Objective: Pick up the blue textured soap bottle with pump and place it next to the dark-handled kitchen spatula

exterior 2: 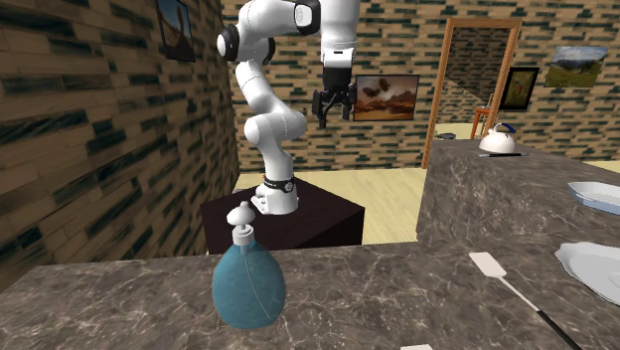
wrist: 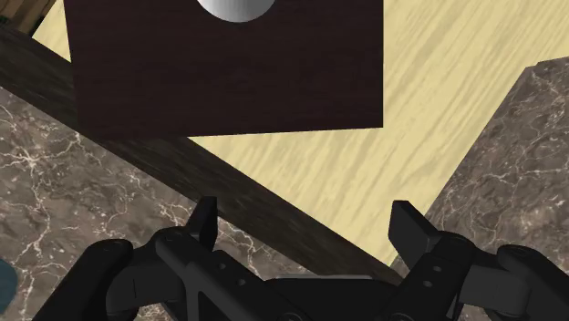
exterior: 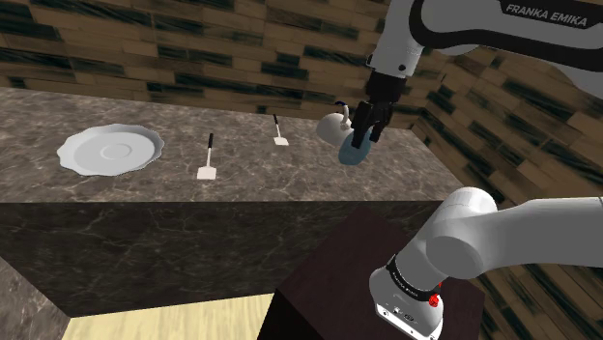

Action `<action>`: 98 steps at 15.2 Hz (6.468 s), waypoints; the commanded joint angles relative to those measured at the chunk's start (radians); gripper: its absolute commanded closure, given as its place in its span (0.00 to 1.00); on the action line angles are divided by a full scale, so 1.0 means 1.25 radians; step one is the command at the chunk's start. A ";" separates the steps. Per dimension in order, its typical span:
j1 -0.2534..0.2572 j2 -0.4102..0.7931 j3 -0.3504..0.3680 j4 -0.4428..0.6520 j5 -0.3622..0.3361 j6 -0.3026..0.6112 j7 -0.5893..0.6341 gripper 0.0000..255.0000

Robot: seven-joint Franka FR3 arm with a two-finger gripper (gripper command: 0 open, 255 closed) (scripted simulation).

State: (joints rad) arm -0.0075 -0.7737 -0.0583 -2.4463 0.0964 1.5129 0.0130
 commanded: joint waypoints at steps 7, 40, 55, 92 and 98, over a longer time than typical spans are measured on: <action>-0.030 0.114 -0.096 0.058 -0.080 0.026 -0.122 0.00; -0.181 0.884 -0.363 0.655 -0.055 0.091 -0.655 0.00; -0.180 0.880 -0.363 0.634 -0.056 0.109 -0.654 1.00; 0.020 0.768 -0.250 0.681 -0.034 -0.050 -0.343 1.00; 0.077 0.792 -0.206 0.715 -0.003 -0.059 -0.241 1.00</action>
State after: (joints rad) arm 0.0791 0.2010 -0.3243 -1.5753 0.0839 1.4474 -0.3083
